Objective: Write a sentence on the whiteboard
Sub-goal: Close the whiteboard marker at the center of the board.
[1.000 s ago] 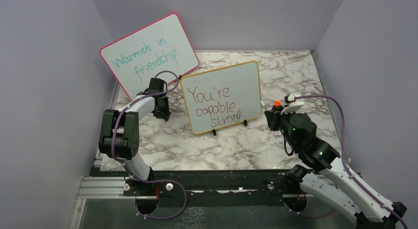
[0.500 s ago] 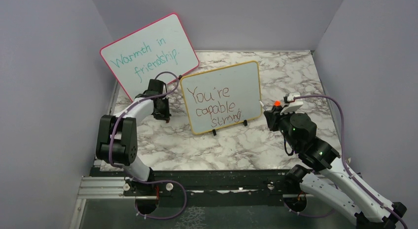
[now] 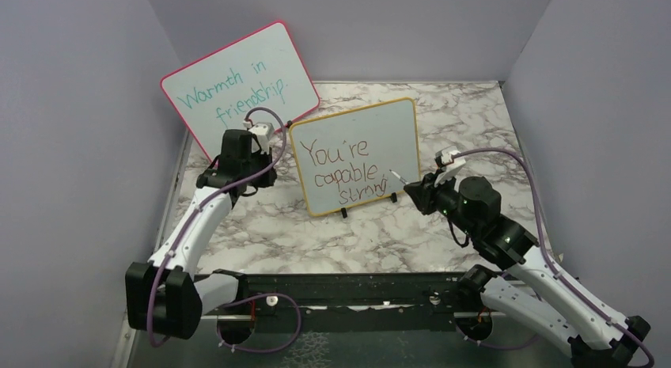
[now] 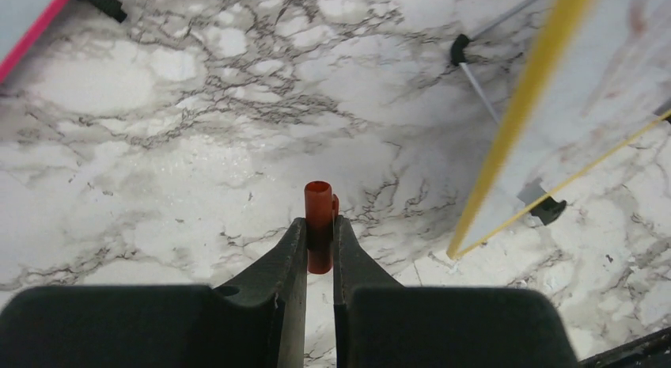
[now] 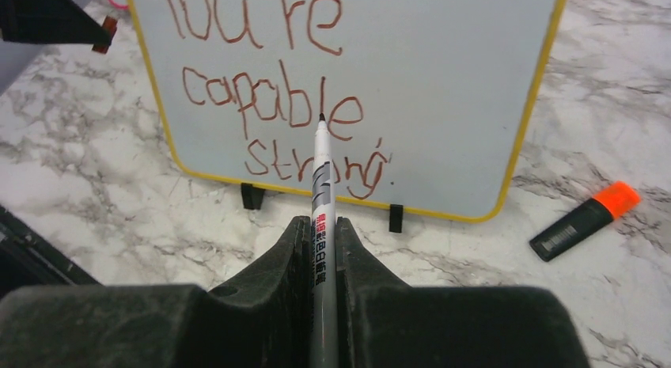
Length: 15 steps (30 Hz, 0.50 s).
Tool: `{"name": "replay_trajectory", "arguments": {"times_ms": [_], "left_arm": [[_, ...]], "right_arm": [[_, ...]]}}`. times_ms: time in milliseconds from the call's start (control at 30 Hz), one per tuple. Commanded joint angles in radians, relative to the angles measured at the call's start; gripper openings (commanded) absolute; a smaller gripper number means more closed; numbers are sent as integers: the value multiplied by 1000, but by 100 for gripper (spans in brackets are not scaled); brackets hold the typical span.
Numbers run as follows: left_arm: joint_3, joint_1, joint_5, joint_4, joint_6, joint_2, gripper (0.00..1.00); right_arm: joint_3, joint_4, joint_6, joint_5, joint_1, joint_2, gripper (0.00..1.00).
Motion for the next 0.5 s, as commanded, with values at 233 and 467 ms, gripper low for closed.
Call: {"name": "replay_trajectory", "arguments": {"times_ms": [233,467], "left_arm": [[-9,-132,115,14,339,-331,0],[8,-220,206,-5,571,-376,0]], "right_arm": [[85,115,-36,-357,-6,81,1],[113,166,-40,-477,-5,135,1]]}}
